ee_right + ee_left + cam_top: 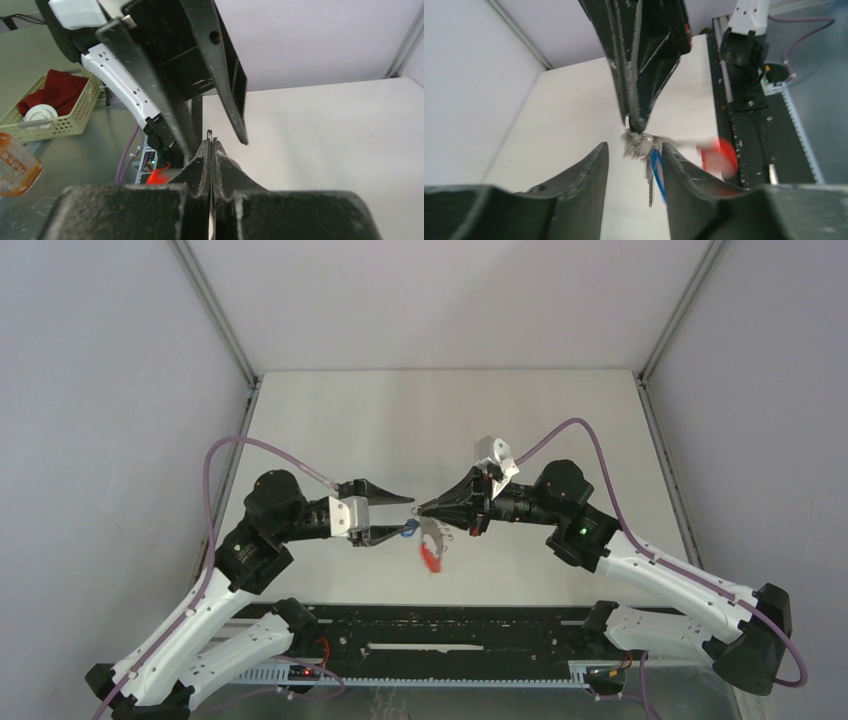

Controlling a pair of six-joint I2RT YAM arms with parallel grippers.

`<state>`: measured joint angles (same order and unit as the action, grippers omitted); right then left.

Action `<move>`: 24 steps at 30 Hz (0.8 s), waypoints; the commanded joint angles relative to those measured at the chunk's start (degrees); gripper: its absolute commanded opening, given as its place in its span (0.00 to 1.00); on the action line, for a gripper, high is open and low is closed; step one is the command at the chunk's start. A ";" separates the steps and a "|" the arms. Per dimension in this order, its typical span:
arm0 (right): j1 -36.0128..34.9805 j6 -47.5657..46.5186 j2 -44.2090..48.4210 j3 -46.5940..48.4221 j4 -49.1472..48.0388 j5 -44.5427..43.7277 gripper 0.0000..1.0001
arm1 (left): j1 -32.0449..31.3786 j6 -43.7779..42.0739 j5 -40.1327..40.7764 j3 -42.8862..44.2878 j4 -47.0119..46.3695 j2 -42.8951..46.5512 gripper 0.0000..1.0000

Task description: Put the keys on the keyring

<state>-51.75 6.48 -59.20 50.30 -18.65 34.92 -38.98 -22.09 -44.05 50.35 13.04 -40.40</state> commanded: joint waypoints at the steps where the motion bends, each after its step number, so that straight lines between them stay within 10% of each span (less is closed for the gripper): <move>1: 1.49 -1.49 1.83 0.50 1.00 -4.15 0.00 | -0.27 -0.64 1.30 -1.65 -0.41 1.76 0.65; 24: -1.45 -4.29 0.51 3.87 6.70 -23.18 0.00 | -0.20 11.19 12.69 -3.96 0.79 -4.20 0.87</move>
<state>-51.92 3.66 -58.70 50.48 -10.52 15.05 -39.11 -10.74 -36.32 46.59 14.83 -41.69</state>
